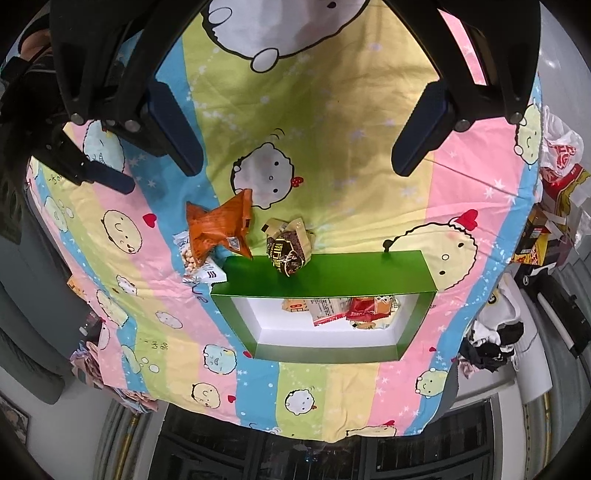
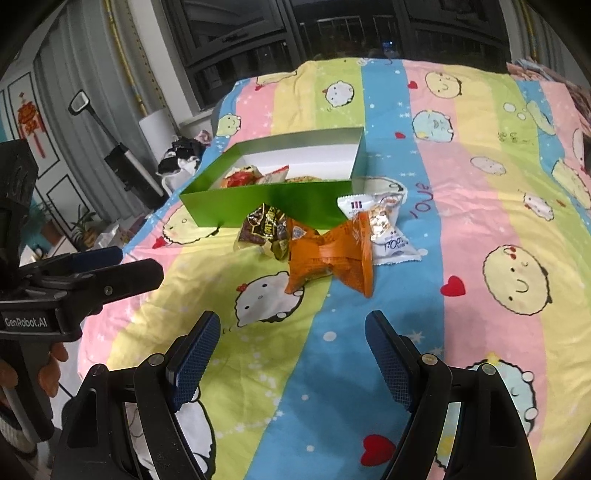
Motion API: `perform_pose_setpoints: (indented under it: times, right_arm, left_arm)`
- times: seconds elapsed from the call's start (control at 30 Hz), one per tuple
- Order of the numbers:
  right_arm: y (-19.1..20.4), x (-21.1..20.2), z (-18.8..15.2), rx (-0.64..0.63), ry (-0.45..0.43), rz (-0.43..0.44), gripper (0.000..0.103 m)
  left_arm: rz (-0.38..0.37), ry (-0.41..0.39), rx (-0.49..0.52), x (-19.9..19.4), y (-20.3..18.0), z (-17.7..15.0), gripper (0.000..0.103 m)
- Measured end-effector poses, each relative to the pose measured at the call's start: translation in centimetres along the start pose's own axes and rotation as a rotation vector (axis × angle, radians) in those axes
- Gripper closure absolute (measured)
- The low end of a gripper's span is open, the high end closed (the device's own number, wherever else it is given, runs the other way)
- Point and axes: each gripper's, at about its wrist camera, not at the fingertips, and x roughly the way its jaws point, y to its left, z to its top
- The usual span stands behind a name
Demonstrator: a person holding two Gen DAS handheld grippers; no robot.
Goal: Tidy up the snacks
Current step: 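Move both grippers toward the dark gold-wrapped snack bag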
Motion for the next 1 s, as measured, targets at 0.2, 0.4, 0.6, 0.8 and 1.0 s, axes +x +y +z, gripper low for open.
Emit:
perform_pose_setpoints:
  times: [0.2, 0.4, 0.6, 0.8, 1.0]
  right_arm:
    - [0.1, 1.6, -0.1, 0.011, 0.007, 0.058, 0.022]
    - [0.7, 3.5, 0.5, 0.002, 0.007, 0.092, 0.022]
    - [0.5, 5.6, 1.0, 0.049, 0.011, 0.139, 0.022]
    - [0.7, 6.6, 0.9, 0.041, 0.021, 0.168, 0.022]
    - [-0.1, 7.1, 0.9, 0.056, 0.023, 0.181, 0.022]
  left_arm:
    - [-0.034, 0.005, -0.027, 1.4, 0.8, 0.5, 0.001]
    - [-0.067, -0.013, -0.034, 2.7, 1.3, 1.5, 0.001]
    - [-0.088, 0.007, -0.015, 5.5, 1.6, 3.3, 0.002]
    - [-0.109, 0.046, -0.024, 8.8, 1.4, 4.9, 0.013]
    - [-0.152, 0.109, -0.108, 11.8, 2.2, 5.8, 0.030]
